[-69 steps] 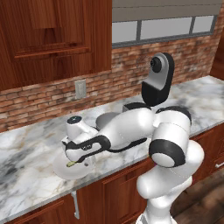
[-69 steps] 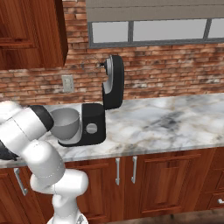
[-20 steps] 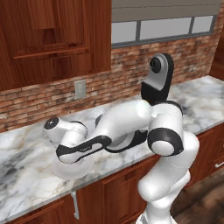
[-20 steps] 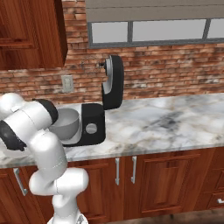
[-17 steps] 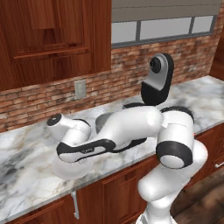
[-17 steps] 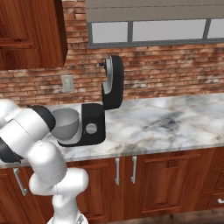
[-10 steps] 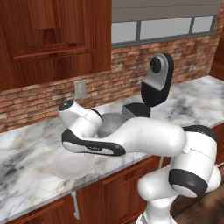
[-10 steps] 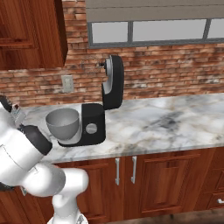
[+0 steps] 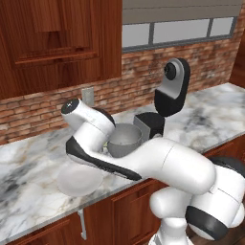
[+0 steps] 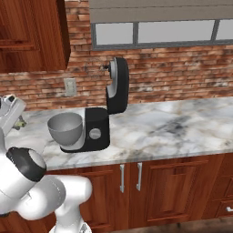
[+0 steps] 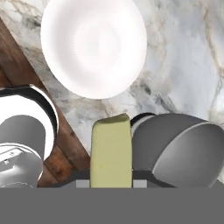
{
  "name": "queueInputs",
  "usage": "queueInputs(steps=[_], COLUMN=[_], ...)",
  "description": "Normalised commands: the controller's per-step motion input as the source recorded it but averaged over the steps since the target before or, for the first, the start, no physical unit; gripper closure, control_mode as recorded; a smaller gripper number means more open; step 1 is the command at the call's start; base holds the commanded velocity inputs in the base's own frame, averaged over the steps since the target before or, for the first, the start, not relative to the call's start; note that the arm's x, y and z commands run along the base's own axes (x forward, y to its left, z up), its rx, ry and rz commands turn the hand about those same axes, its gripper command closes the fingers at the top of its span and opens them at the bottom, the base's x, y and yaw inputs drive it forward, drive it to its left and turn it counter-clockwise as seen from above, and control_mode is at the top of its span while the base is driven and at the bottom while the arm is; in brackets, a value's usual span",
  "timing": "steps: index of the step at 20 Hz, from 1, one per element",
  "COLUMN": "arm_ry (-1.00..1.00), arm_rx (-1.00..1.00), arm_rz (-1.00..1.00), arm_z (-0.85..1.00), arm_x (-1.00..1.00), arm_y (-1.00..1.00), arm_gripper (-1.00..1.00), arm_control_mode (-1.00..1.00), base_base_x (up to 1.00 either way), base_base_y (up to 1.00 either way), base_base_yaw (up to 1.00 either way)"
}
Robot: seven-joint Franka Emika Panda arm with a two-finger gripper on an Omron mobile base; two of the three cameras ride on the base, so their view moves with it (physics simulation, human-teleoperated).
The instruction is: Add butter and sugar cubes to the stand mixer bowl and then turn on the stand mixer to begin making frosting.
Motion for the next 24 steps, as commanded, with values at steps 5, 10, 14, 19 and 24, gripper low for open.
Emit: queueInputs(steps=[5, 10, 14, 19, 24], arm_ry=[-0.02, 0.0, 0.0, 0.03, 0.27], arm_rx=[-0.07, -0.05, -0.01, 0.0, -0.02], arm_rz=[0.0, 0.09, 0.19, 0.2, 0.01], arm_z=[0.27, 0.11, 0.0, 0.0, 0.01], arm_x=[0.0, 0.01, 0.11, 0.3, 0.62], arm_y=[-0.46, -0.65, -0.74, -0.5, 0.07], arm_gripper=[1.0, 1.0, 1.0, 1.0, 1.0], arm_control_mode=[-1.0, -1.0, -1.0, -1.0, -1.0], base_base_x=[0.0, 0.0, 0.0, 0.0, 0.0], base_base_y=[0.0, 0.0, 0.0, 0.0, 0.0], base_base_yaw=[0.0, 0.0, 0.0, 0.0, 0.0])
